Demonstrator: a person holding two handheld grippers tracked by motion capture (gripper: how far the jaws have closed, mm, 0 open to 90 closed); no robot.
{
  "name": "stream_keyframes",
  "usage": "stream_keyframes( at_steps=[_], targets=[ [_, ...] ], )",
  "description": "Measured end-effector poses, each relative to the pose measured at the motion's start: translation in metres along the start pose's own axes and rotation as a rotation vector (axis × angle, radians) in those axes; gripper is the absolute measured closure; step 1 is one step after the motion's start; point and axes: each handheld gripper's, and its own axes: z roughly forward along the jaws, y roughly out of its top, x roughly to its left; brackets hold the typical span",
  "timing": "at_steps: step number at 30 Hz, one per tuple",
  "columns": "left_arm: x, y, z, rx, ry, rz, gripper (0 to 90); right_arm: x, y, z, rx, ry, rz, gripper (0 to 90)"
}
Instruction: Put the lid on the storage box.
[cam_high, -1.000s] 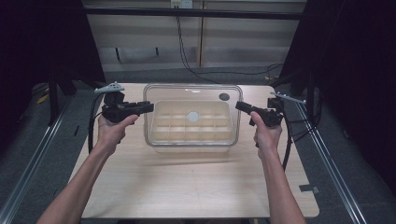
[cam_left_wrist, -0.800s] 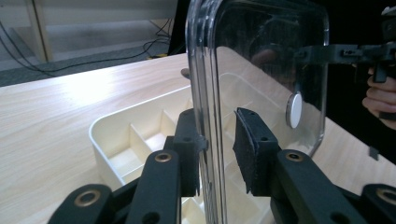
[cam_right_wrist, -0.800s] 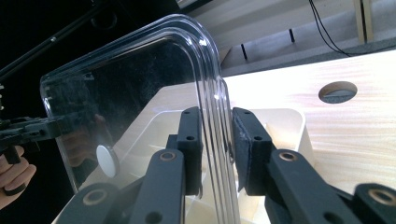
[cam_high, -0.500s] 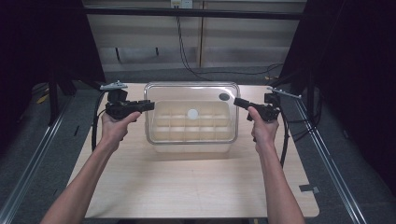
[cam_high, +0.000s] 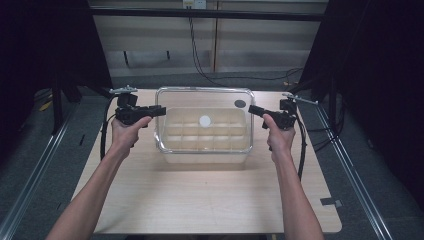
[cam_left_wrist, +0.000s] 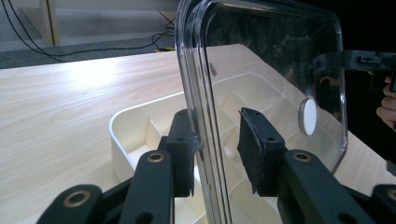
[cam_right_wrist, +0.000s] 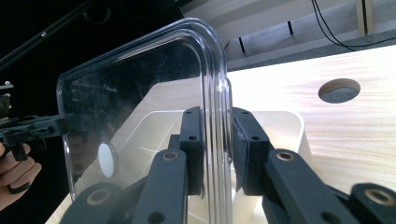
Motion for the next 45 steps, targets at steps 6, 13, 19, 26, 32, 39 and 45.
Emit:
stream_keyframes(
  at_steps=[6, 13, 19, 26, 32, 39, 45],
  targets=[
    [0.008, -0.002, 0.008, 0.013, 0.002, -0.009, 64.2, -0.006, -0.001, 0.006, 0.007, 0.002, 0.002, 76.2],
    [0.015, -0.005, 0.017, 0.024, 0.008, -0.010, 60.8, -0.012, -0.003, 0.014, 0.006, -0.003, 0.020, 75.5],
    [0.021, -0.008, 0.025, 0.036, 0.009, -0.027, 57.7, -0.017, -0.007, 0.022, 0.007, -0.026, 0.029, 73.8],
    [0.027, -0.011, 0.033, 0.057, 0.009, -0.037, 55.3, -0.022, -0.009, 0.027, 0.017, -0.033, 0.038, 73.2],
    [0.030, -0.015, 0.039, 0.069, 0.003, -0.046, 53.3, -0.025, -0.011, 0.031, 0.024, -0.046, 0.045, 72.3],
    [0.033, -0.019, 0.043, 0.091, -0.010, -0.056, 50.4, -0.028, -0.013, 0.034, 0.031, -0.057, 0.048, 71.5],
    [0.035, -0.023, 0.047, 0.100, -0.010, -0.066, 49.1, -0.032, -0.015, 0.039, 0.045, -0.066, 0.053, 70.3]
  ],
)
